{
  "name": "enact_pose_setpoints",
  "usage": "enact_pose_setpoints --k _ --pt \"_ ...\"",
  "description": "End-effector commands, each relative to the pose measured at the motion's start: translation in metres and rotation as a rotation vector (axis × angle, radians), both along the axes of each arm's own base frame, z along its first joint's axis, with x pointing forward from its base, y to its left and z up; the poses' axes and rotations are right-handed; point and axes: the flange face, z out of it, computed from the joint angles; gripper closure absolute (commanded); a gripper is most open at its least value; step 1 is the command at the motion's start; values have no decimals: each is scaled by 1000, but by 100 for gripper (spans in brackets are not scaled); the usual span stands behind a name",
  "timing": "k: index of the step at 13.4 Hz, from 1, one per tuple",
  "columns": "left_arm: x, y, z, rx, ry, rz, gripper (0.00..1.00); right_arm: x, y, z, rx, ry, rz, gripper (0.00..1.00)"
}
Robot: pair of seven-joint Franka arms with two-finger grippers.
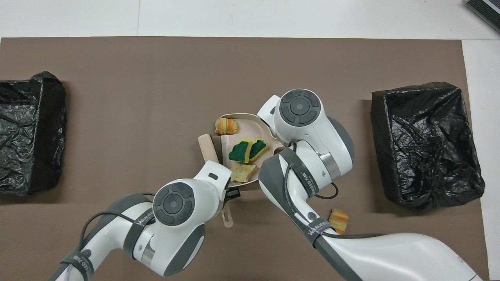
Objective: Sweep and dump trash in bin
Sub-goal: 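Sweep the sponges and bread into the dustpan with the left gripper's brush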
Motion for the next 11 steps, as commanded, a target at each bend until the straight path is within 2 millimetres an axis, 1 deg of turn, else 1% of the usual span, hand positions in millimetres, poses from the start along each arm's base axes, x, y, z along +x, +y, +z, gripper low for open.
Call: enact_pose_setpoints --k 1,2,5,7,8,9,11 --pt "14 -18 8 -32 -15 -21 100 -6 -5 4 24 5 12 100" --pt "14 -16 6 -25 -5 -20 100 -5 -7 4 22 7 10 100" --pt "19 1 2 30 39 -16 100 -3 -13 7 32 7 0 100" --pt "30 18 8 83 45 -20 100 1 -22 9 62 21 -3 100" --pt "29 18 15 88 49 -25 100 2 -27 12 74 20 1 100" --pt "28 16 16 92 49 -32 100 4 -32 17 85 15 3 100" --pt "31 20 18 122 45 -50 100 9 -47 30 137 19 -15 100"
